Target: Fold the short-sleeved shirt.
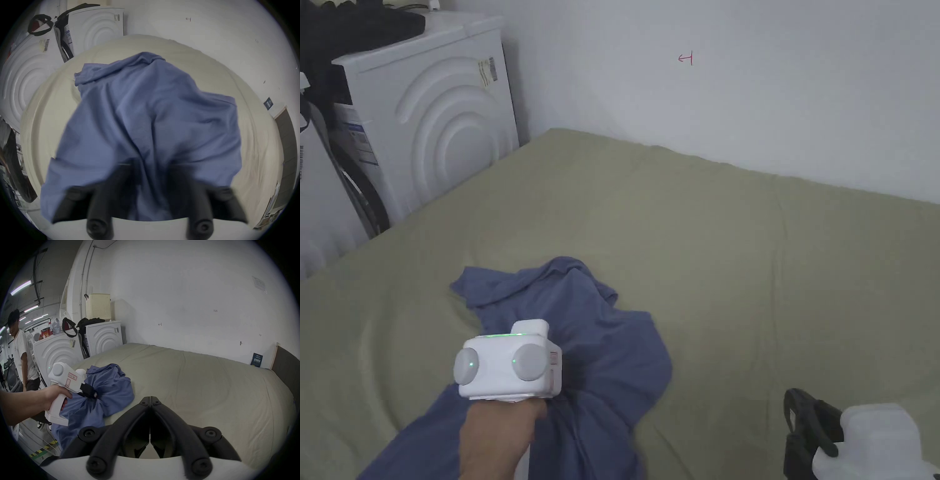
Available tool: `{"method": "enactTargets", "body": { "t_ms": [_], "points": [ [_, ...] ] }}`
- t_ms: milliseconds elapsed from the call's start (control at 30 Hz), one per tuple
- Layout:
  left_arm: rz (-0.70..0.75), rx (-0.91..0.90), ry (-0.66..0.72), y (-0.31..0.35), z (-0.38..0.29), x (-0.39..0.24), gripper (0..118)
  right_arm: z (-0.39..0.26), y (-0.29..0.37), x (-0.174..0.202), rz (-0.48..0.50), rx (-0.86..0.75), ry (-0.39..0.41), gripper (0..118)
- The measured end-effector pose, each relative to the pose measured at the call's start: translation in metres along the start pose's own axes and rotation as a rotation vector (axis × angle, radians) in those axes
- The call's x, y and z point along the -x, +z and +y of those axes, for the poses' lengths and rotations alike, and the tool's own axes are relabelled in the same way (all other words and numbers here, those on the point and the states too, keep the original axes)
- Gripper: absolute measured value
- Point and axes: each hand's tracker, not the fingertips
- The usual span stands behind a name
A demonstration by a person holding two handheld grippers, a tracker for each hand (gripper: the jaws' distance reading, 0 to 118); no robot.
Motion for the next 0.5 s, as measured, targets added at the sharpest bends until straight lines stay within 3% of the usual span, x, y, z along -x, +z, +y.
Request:
{"method": "enactTargets", "body": {
  "t_ms": [33, 167, 267, 367, 500],
  "points": [
    [0.002, 0.0, 0.005, 0.001, -0.002, -0.001, 10, 0.0, 0.001, -0.001, 0.001, 0.001, -0.008, 0],
    [0.008, -0.008, -0.023, 0.007, -0.004, -0.015, 10, -0.001, 0.013, -0.008, -0.007, -0.013, -0.018, 0],
    [-0.146, -0.137, -0.017, 0.027, -0.008, -0.042, 10, -0.003, 0.033, -0.023, -0.034, -0.037, -0.015, 0],
    [-0.246, -0.194, -0.178, 0.047, -0.022, -0.101, 10, -0.009, 0.058, -0.044, -0.115, -0.071, 0.008, 0],
    [-0.431, -0.252, -0.275, 0.068, -0.045, -0.2, 10, -0.017, 0.099, -0.081, -0.212, -0.055, -0.038, 0]
  ]
}}
